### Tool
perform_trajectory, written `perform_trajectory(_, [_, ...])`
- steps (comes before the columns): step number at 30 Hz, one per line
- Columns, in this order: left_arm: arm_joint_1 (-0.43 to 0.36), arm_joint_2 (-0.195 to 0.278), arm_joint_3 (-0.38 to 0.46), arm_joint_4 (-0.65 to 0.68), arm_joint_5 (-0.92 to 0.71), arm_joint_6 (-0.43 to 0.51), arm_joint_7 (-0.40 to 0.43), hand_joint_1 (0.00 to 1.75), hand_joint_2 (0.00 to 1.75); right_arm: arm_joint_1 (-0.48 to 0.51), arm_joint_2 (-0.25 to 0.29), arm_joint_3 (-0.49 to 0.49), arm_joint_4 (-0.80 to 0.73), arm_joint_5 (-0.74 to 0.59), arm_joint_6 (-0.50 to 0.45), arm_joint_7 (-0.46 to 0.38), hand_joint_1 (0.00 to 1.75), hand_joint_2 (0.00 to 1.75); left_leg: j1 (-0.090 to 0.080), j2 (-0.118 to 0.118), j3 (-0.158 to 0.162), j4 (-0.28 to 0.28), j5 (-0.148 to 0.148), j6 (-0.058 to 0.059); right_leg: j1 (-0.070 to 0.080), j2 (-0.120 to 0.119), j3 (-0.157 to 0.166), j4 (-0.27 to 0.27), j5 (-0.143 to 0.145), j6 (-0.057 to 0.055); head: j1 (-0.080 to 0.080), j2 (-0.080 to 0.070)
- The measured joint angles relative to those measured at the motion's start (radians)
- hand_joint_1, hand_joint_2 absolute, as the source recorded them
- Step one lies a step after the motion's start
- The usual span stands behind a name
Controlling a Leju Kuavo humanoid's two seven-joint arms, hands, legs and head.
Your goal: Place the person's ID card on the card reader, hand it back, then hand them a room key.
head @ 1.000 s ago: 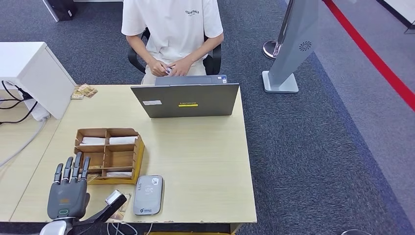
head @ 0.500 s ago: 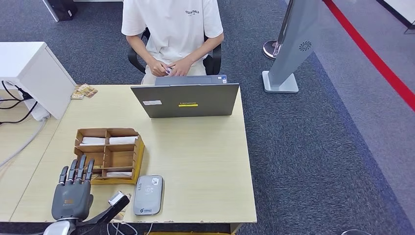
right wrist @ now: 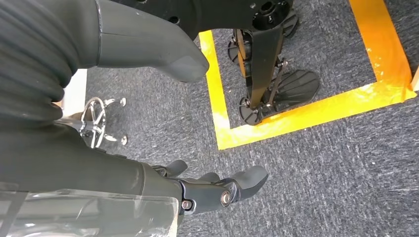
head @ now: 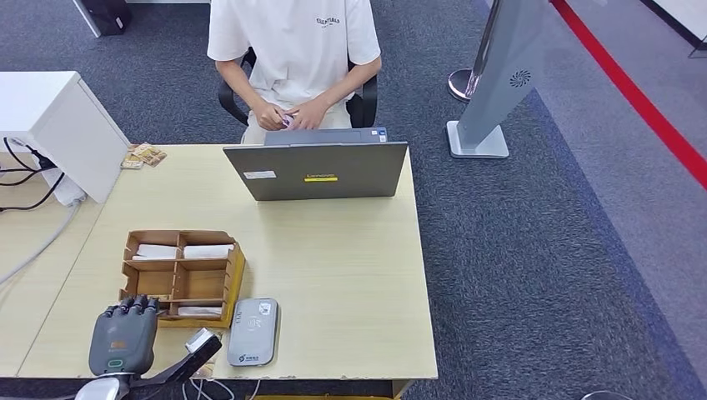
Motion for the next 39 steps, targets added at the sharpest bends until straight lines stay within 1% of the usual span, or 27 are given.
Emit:
perform_trajectory(17, [0.011,0.0,0.0,0.0,0.002,0.013,-0.003,1.75,1.75,0.002,0.005,0.005,0.0,0.005,0.0,0.005,0.0,1.75,0.0,0.0,0.0,0.0,0.0,0.0,0.0,0.0,0.0,0.0,0.0,0.0,0.0,0.0])
perform_trajectory(22, [0.021,-0.001,-0.002,-0.018,-0.012,0.017,-0.009,1.75,1.75,0.002,0.005,0.008,0.001,0.003,0.0,0.006,0.0,1.75,0.0,0.0,0.0,0.0,0.0,0.0,0.0,0.0,0.0,0.0,0.0,0.0,0.0,0.0])
perform_trajectory(27, [0.03,-0.001,-0.009,-0.055,-0.02,0.002,-0.015,1.75,1.75,0.003,0.006,0.009,0.001,0.001,-0.002,0.008,0.0,1.75,0.0,0.0,0.0,0.0,0.0,0.0,0.0,0.0,0.0,0.0,0.0,0.0,0.0,0.0])
perform_trajectory(29, [0.031,0.004,-0.016,-0.074,-0.022,-0.029,-0.019,1.75,1.75,0.004,0.006,0.009,0.001,-0.002,-0.003,0.012,0.0,1.75,0.0,0.0,0.0,0.0,0.0,0.0,0.0,0.0,0.0,0.0,0.0,0.0,0.0,0.0])
perform_trajectory(32, [0.031,0.033,-0.034,-0.125,-0.013,-0.126,-0.028,1.75,1.75,0.004,0.006,0.009,0.002,-0.011,-0.007,0.018,0.0,1.75,0.0,0.0,0.0,0.0,0.0,0.0,0.0,0.0,-0.001,0.0,0.0,0.0,0.0,0.0])
perform_trajectory(35, [0.024,0.085,-0.057,-0.195,0.013,-0.215,-0.042,1.75,1.75,0.007,0.007,0.009,0.004,-0.023,-0.013,0.021,0.0,1.75,0.001,0.0,0.0,0.0,0.0,0.0,0.0,0.0,-0.001,0.0,0.0,0.0,0.0,0.0])
perform_trajectory(37, [0.014,0.122,-0.07,-0.243,0.029,-0.249,-0.052,1.75,1.75,0.008,0.008,0.009,0.005,-0.03,-0.017,0.021,0.0,1.75,0.001,0.0,0.0,0.0,0.0,0.0,0.001,0.0,-0.001,0.0,0.0,0.0,0.0,0.0])
perform_trajectory(39, [0.0,0.156,-0.081,-0.286,0.038,-0.262,-0.06,1.75,1.75,0.009,0.01,0.009,0.005,-0.034,-0.019,0.021,0.0,1.75,0.001,0.0,0.0,0.0,0.0,0.0,0.001,0.0,-0.001,0.0,0.0,0.0,0.0,0.0])
